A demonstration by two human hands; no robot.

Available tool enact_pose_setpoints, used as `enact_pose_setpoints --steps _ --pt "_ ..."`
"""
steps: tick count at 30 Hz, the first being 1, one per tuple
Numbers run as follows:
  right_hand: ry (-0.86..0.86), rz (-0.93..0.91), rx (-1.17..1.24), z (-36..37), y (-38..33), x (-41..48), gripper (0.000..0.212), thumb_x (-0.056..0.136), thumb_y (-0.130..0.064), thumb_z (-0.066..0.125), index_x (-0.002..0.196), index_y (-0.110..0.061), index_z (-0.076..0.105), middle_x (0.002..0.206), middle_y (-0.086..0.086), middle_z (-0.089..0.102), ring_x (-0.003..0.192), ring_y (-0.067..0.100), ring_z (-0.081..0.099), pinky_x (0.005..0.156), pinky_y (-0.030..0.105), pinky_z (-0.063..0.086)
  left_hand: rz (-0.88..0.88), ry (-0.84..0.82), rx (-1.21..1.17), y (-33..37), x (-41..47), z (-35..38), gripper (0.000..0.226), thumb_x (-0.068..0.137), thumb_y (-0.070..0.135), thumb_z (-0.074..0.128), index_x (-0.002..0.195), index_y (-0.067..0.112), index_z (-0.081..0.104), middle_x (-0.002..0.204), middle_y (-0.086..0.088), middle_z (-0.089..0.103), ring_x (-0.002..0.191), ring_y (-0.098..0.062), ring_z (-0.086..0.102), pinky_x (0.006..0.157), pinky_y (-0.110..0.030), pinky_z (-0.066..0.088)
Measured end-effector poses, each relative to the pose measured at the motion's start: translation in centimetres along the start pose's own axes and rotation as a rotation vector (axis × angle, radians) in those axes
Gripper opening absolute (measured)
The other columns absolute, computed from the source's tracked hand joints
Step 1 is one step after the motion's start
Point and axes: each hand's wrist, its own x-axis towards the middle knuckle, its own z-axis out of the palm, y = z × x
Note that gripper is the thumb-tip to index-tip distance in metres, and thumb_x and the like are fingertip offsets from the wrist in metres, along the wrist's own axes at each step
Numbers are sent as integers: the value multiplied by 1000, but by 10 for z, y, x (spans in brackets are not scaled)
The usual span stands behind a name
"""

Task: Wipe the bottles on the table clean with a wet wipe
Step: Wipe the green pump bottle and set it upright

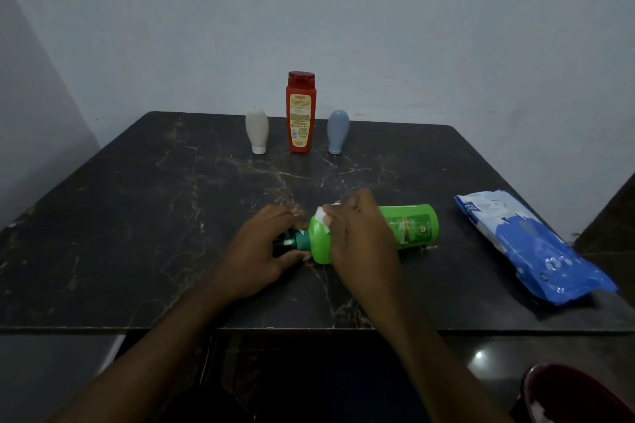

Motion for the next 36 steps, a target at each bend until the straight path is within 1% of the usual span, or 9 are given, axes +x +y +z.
enact_pose_setpoints --steps 4,6,9,18,23,27,31,33,36 --pt "-93 -161 -125 12 -11 -9 28 82 -16 70 108 -23 65 109 -4 43 90 13 51 67 23 41 13 3 -25 4 0 -1 29 78 34 76 102 33 60 98 17 58 92 0 51 77 -11 39" --pt "-55 -148 -114 8 -3 -6 38 81 -15 71 117 -25 65 112 -4 46 92 11 51 70 23 46 21 1 -18 2 0 -1 31 79 31 80 103 32 60 101 15 60 93 -2 52 78 -15 42" --pt "3 -61 -148 -8 21 2 42 87 -11 63 126 -26 61 114 -5 49 89 6 51 75 22 52 13 -3 14 -1 0 0 33 80 32 82 107 21 66 102 10 61 93 -8 54 78 -26 47" --pt "87 292 -213 -51 91 15 27 88 -7 64 114 -13 69 111 4 52 86 12 53 77 24 46 5 11 15 1 0 2 33 80 32 83 105 20 66 97 10 59 90 -6 53 74 -28 47" --pt "39 123 -115 -14 28 4 33 89 -9 64 120 -19 64 114 -5 48 92 7 52 76 16 47 7 2 25 3 0 0 33 80 31 83 105 20 65 97 11 58 91 -4 51 75 -27 47" --pt "10 -66 -86 3 6 -5 44 87 -7 63 130 -18 60 114 -5 49 98 10 51 87 28 51 12 -2 -15 4 -1 -2 35 81 31 83 110 23 65 102 12 60 95 -6 54 78 -26 48" --pt "37 65 -183 -21 51 10 28 88 -14 65 114 -21 67 106 -3 49 91 11 52 77 26 50 17 -1 -8 3 -1 -2 33 80 38 77 106 22 65 98 13 58 92 -7 53 76 -28 48" --pt "80 190 -201 -40 81 17 25 89 -13 64 113 -17 69 110 3 52 93 15 55 82 33 53 11 3 -1 3 0 -1 34 79 40 76 105 22 66 97 14 58 91 -6 53 75 -29 49" --pt "98 306 -237 -60 106 20 26 91 -10 61 116 -14 69 114 8 55 91 12 53 85 25 45 11 7 -8 4 0 -1 32 80 35 82 104 22 65 96 17 56 90 -2 51 73 -27 47"
